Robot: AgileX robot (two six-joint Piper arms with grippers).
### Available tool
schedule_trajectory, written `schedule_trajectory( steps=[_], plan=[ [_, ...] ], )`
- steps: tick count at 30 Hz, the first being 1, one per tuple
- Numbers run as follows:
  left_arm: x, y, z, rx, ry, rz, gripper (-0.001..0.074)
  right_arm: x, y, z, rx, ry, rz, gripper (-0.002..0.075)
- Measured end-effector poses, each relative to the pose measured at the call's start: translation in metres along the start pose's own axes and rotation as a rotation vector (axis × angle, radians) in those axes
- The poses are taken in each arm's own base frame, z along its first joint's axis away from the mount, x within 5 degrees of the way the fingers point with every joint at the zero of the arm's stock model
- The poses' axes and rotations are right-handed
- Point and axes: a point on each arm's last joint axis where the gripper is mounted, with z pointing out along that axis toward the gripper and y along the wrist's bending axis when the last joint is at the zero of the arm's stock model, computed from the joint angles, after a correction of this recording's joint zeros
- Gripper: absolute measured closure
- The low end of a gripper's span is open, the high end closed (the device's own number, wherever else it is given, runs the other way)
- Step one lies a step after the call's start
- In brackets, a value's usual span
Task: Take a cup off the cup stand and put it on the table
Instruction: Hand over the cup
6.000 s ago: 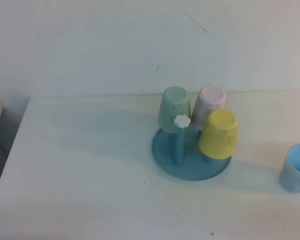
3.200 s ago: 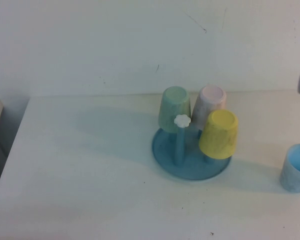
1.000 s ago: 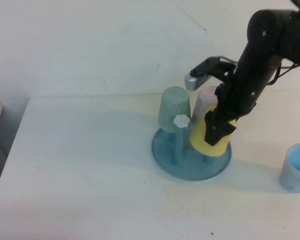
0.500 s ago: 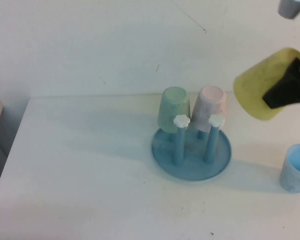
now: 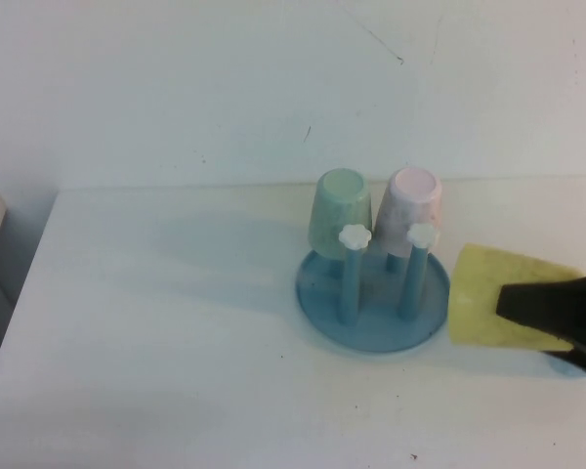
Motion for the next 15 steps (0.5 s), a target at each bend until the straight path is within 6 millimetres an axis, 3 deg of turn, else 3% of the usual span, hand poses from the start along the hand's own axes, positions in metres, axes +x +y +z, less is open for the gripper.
schedule_trajectory(
  steps=[4,12,15],
  plan=[
    [0.000,0.000,0.000,0.000,0.000,0.004,0.0738,0.007,-0.016,0.005,0.007,0.008,0.221,0.0127],
    [0.000,0.000,0.000,0.000,0.000,0.002,0.0738,0.010,-0.015,0.011,-0.109,0.106,0.717,0.0127],
    [0.000,0.000,0.000,0.000,0.000,0.002,0.0738,0.007,-0.014,0.012,-0.113,0.117,0.824,0.0127]
  ],
)
